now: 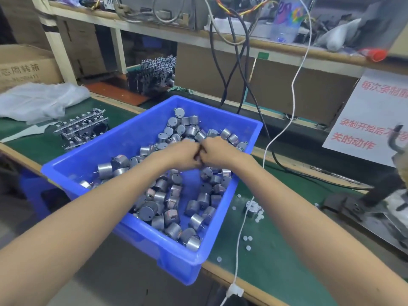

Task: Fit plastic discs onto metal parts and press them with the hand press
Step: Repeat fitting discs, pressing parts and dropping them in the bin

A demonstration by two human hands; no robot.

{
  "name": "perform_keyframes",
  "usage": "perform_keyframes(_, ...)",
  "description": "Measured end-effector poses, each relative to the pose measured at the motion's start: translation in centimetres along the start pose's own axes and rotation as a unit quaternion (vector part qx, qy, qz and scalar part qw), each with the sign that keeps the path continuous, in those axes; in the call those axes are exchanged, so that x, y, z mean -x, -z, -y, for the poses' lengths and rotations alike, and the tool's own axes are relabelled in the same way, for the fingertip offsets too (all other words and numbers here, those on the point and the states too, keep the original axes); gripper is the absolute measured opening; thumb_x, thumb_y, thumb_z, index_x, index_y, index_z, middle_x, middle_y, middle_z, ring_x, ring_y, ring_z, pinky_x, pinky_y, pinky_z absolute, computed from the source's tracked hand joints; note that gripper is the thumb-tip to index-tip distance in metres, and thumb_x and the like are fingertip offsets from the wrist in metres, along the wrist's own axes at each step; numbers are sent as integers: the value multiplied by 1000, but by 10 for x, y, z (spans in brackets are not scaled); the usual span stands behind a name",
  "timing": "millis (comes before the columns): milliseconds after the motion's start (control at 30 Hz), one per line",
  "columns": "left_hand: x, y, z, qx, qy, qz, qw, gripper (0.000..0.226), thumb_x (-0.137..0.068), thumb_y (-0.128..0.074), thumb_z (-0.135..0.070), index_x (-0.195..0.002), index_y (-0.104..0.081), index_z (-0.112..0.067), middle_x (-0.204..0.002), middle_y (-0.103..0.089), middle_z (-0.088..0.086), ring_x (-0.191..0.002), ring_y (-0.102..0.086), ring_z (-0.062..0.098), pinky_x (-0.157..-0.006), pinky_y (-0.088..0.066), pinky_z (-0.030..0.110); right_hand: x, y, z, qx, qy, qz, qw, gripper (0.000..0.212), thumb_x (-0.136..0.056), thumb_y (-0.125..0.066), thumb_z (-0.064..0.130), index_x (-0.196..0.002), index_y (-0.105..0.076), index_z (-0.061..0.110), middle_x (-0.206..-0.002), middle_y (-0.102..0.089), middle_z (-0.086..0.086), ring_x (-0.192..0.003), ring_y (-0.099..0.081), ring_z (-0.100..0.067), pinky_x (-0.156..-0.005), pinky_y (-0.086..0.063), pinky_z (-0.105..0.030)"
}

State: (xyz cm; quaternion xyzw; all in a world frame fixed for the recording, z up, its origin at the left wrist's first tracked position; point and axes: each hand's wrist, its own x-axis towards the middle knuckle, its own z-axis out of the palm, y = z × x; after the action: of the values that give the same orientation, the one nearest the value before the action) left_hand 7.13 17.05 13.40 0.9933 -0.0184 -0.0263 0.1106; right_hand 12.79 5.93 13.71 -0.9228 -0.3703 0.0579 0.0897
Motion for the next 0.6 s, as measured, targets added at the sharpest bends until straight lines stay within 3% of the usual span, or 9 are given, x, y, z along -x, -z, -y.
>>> perform_keyframes(67,8,15,-12,62,20,-66,996,22,-84,-59,-31,-85,-52,-10,-89,-62,9,-87,-57,30,-62,-42,33,13,14,-2,-67,-12,-63,996,19,-91,-39,16,-85,-55,8,-96,-62,-17,-86,-52,-31,-66,-36,-32)
perform_keyframes(133,16,24,-33,103,36,-120,987,25,-85,-55,-34,-87,-49,-10,-88,-60,8,-85,-56,30,-64,-43,36,32,31,-11,-152,-24,-95,984,25,-94,-41,23,-81,-56,9,-83,-64,-9,-78,-56,-27,-62,-38,-31)
perform_keyframes(233,24,29,-77,122,21,-175,977,28,-88,-48,-38,-92,-44,-11,-91,-61,8,-89,-55,32,-73,-47,41,76,49,-35,-349,-21,-86,933,26,-97,-42,29,-86,-61,16,-68,-63,10,-60,-62,-14,-54,-42,-24)
perform_keyframes(333,28,23,-128,115,-15,-192,974,24,-90,-50,-33,-91,-36,-14,-85,-57,7,-84,-52,32,-63,-39,37,122,47,-67,-456,2,-131,880,23,-99,-45,27,-86,-62,19,-66,-64,15,-58,-58,-10,-53,-42,-20)
perform_keyframes(433,33,2,-171,88,-42,-156,983,23,-90,-52,-26,-93,-32,-14,-82,-46,3,-79,-46,29,-61,-33,34,160,29,-99,-520,-26,-147,841,17,-96,-53,29,-92,-67,18,-72,-68,10,-61,-59,-8,-58,-43,-23)
perform_keyframes(600,26,-35,-203,89,-48,-7,995,22,-89,-51,-15,-109,-45,-11,-94,-46,7,-80,-44,26,-61,-34,32,193,-22,-139,-513,-138,-135,837,14,-93,-57,20,-105,-62,14,-73,-71,3,-67,-63,-13,-55,-45,-20)
